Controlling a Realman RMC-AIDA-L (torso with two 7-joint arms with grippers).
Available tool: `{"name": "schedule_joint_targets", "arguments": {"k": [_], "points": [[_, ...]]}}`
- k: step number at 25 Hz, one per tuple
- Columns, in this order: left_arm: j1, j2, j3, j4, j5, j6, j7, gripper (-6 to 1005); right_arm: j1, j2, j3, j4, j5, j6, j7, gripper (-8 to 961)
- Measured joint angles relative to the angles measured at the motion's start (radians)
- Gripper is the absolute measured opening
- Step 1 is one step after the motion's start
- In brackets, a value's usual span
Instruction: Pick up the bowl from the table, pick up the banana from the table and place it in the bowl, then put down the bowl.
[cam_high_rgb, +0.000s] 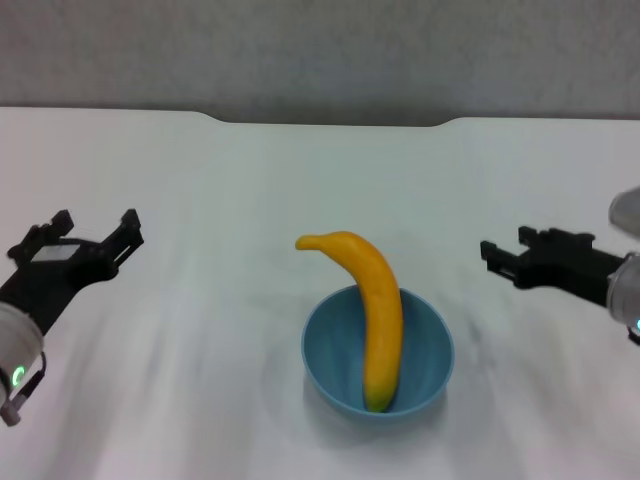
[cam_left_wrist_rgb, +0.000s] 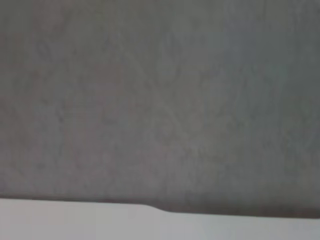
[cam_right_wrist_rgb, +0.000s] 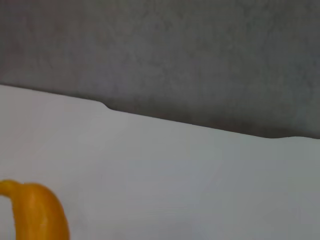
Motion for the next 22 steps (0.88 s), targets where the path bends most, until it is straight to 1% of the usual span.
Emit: {"name": "schedule_joint_targets", "arguments": {"k": [2,5,7,8,9,10,12,13,14,17,18,19,20,22], "points": [[-0.008,-0.001,0.006,0.063,-0.002,-0.087,-0.002,865,-0.002,0.001,-0.011,-0.041,0.116,-0.014,-0.123,625],[-0.027,-0.002,0.015,0.153,-0.002,-0.212,-0.002,865,0.003,0.001,-0.014,-0.130,0.347,-0.015,-0.313,577],[-0.041,-0.003,0.020,0.197,-0.002,-0.259,-0.004,865,0.007,0.001,-0.011,-0.190,0.504,-0.006,-0.449,545],[-0.051,-0.003,0.022,0.220,-0.002,-0.273,-0.006,865,0.007,0.001,-0.010,-0.206,0.553,-0.001,-0.496,529],[-0.062,-0.003,0.024,0.244,-0.002,-0.285,-0.009,865,-0.002,0.000,-0.009,-0.227,0.659,0.016,-0.612,513],[-0.068,-0.003,0.024,0.260,-0.003,-0.291,-0.011,865,-0.002,0.000,-0.009,-0.227,0.659,0.016,-0.612,514],[-0.083,-0.003,0.025,0.296,-0.005,-0.308,-0.013,865,-0.015,0.001,-0.011,-0.237,0.748,0.033,-0.721,516],[-0.093,-0.003,0.025,0.328,-0.012,-0.333,-0.013,865,-0.024,0.001,-0.013,-0.253,0.836,0.061,-0.818,517],[-0.093,-0.003,0.025,0.328,-0.012,-0.333,-0.013,865,-0.024,0.001,-0.013,-0.253,0.836,0.061,-0.818,518],[-0.113,-0.004,0.026,0.382,-0.029,-0.378,-0.013,865,-0.030,0.001,-0.009,-0.309,0.966,0.159,-0.936,520],[-0.124,-0.004,0.027,0.414,-0.048,-0.402,-0.015,865,-0.029,0.001,-0.006,-0.340,1.008,0.214,-0.974,520],[-0.138,-0.004,0.031,0.454,-0.070,-0.433,-0.020,865,-0.020,-0.001,0.004,-0.412,1.079,0.334,-1.047,519],[-0.145,-0.004,0.033,0.472,-0.081,-0.449,-0.024,865,-0.020,-0.001,0.004,-0.412,1.079,0.334,-1.047,519],[-0.177,-0.004,0.040,0.555,-0.101,-0.531,-0.052,865,-0.001,-0.001,0.019,-0.510,1.163,0.477,-1.129,519]]}}
